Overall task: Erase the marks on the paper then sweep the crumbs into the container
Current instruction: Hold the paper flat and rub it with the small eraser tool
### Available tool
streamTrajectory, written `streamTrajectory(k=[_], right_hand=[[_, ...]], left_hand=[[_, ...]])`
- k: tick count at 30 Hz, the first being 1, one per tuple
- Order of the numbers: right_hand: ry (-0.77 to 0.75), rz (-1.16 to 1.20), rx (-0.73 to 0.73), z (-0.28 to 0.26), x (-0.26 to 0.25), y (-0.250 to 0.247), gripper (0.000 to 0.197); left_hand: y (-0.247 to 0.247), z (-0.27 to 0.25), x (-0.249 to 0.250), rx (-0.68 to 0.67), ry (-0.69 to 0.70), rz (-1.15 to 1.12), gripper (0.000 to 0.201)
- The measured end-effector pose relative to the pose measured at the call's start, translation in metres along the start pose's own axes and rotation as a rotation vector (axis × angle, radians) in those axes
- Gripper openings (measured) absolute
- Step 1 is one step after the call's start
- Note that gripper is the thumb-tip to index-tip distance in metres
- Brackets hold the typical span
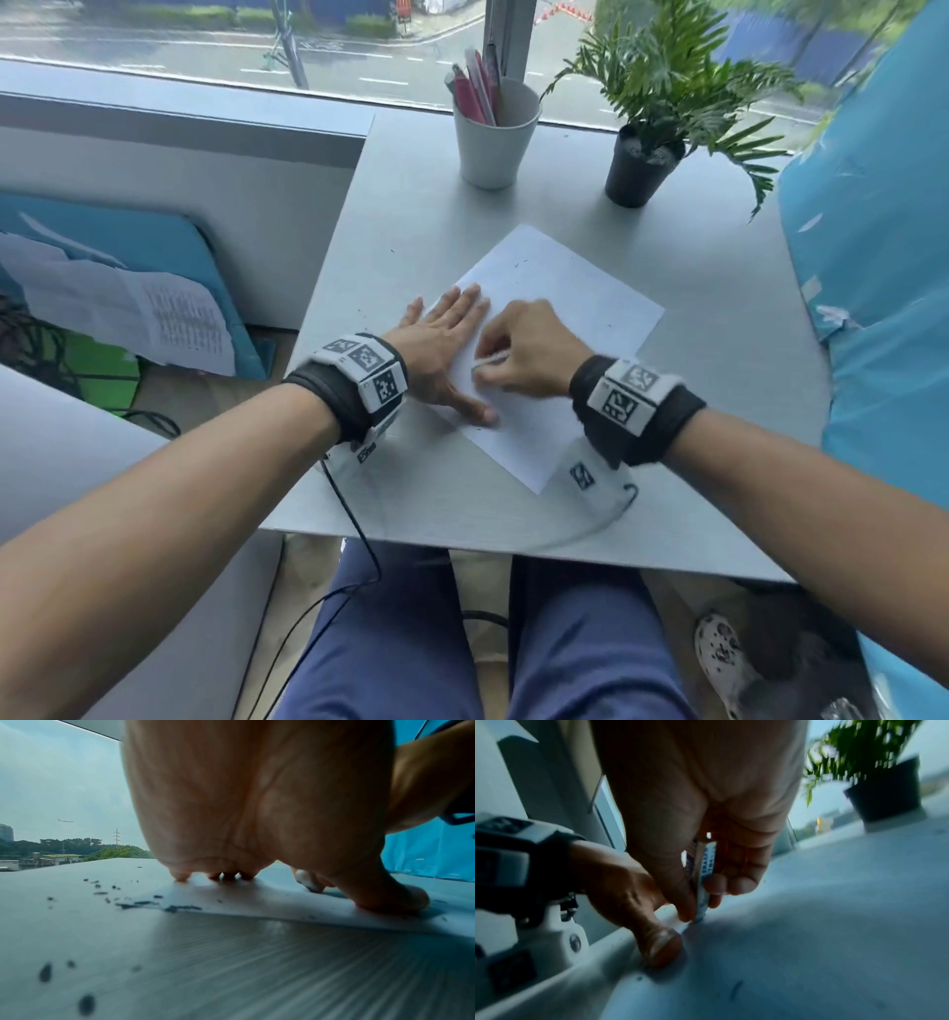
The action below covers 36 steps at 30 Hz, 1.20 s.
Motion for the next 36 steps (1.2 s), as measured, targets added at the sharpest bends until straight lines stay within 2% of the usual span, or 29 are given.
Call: streamTrajectory(k=[1,2,4,5,7,9,11,13,15,18,19,22,24,25,27,28,30,33,34,36], right_hand=[[-0.013,0.012,-0.051,-0.003,-0.002,0.0,0.018],[0.035,0.034,-0.043,0.002,0.006,-0.01,0.018],[0.182,0.067,0.109,0.018,0.034,-0.04,0.015],[0.204,0.061,0.173,0.022,0.042,-0.047,0.014],[0.129,0.025,0.161,0.017,0.029,-0.034,0.014],[-0.034,-0.01,0.012,0.002,-0.002,-0.004,0.015],[0.033,0.051,-0.021,0.003,0.005,-0.013,0.013],[0.163,0.108,0.114,0.016,0.029,-0.038,0.011],[0.149,0.112,0.168,0.017,0.029,-0.037,0.01],[-0.031,0.082,-0.028,-0.004,-0.009,0.001,0.009],[-0.023,0.097,-0.057,-0.004,-0.008,-0.001,0.01],[0.167,0.083,0.119,0.019,0.03,-0.039,0.013],[0.183,0.09,0.187,0.021,0.034,-0.043,0.012],[0.143,0.078,0.162,0.016,0.025,-0.033,0.011],[0.018,0.069,0.018,-0.001,-0.003,-0.006,0.009],[0.003,0.091,-0.033,-0.006,-0.007,0.0,0.009],[0.073,0.088,0.014,0.004,0.011,-0.012,0.011],[0.223,0.039,0.222,0.018,0.052,-0.049,0.014],[0.259,0.056,0.248,0.017,0.062,-0.056,0.015],[0.305,0.102,0.189,0.01,0.074,-0.058,0.014]], left_hand=[[0.0,0.0,-0.001,0.0,-0.002,0.004,0.147],[0.0,0.0,-0.001,-0.001,-0.004,0.001,0.147],[0.0,0.001,0.0,0.003,-0.005,-0.01,0.147],[0.001,0.0,0.0,0.003,-0.008,-0.015,0.148],[0.001,0.0,0.0,0.004,-0.006,-0.022,0.148],[0.001,0.0,0.001,0.004,0.006,-0.011,0.148],[-0.001,-0.001,0.001,0.0,0.003,-0.01,0.148],[-0.001,-0.001,0.002,0.004,-0.01,-0.018,0.148],[0.0,-0.001,0.002,0.0,-0.017,-0.028,0.148],[0.0,0.0,0.003,0.001,0.002,-0.008,0.15],[-0.001,0.0,0.003,-0.001,0.002,-0.011,0.149],[-0.001,-0.002,0.003,0.006,-0.011,-0.025,0.147],[0.0,-0.003,0.004,0.002,-0.016,-0.039,0.148],[0.0,-0.003,0.003,-0.001,-0.012,-0.038,0.148],[0.0,-0.002,0.004,-0.007,0.001,-0.013,0.147],[-0.001,-0.002,0.004,-0.008,0.005,-0.003,0.146],[0.0,-0.003,0.004,-0.013,0.005,-0.004,0.146],[0.0,-0.004,0.004,-0.014,-0.001,0.001,0.144],[0.0,-0.004,0.004,-0.008,0.001,0.004,0.141],[-0.002,-0.005,0.001,-0.004,0.006,0.015,0.128]])
Point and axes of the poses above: each hand's wrist, its own z-axis towards the middle knuckle, its own y-axis out of the palm, x = y × z, the point moved 5 cm from there along z, towards the middle knuckle
